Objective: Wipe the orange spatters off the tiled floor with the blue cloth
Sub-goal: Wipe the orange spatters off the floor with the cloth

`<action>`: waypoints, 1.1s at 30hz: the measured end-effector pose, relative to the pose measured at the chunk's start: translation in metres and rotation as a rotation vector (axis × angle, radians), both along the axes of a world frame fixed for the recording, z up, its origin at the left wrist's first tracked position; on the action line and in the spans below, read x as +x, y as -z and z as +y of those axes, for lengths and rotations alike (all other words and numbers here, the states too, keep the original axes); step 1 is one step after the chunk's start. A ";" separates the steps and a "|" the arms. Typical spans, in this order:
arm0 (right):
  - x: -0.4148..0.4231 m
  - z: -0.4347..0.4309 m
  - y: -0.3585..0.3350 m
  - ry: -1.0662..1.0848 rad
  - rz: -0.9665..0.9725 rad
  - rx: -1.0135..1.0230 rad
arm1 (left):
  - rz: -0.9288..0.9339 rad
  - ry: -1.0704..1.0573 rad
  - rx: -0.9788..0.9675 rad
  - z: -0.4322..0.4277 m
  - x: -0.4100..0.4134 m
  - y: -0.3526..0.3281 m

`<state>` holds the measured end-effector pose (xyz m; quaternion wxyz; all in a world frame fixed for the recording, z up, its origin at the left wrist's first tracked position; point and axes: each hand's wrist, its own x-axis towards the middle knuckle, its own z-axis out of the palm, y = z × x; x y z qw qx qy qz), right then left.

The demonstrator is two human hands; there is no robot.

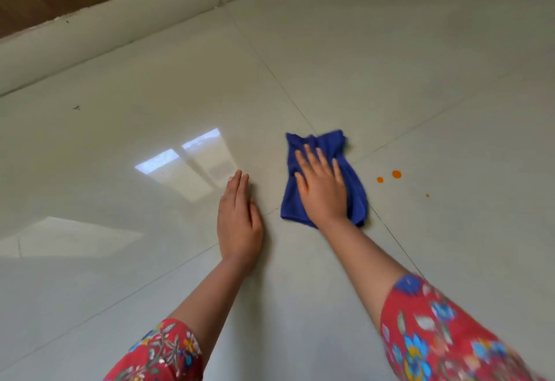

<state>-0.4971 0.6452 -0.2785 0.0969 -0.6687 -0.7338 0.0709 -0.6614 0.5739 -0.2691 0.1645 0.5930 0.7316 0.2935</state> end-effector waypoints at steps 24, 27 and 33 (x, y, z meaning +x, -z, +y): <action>0.017 -0.037 -0.001 -0.248 -0.118 -0.030 | 0.171 0.055 -0.096 0.004 0.004 0.001; 0.049 -0.003 -0.002 -0.173 -0.162 -0.052 | 0.196 0.086 -0.098 0.003 0.004 0.001; 0.068 -0.107 -0.001 -0.197 -0.150 -0.023 | 0.178 0.099 -0.061 0.000 0.011 -0.005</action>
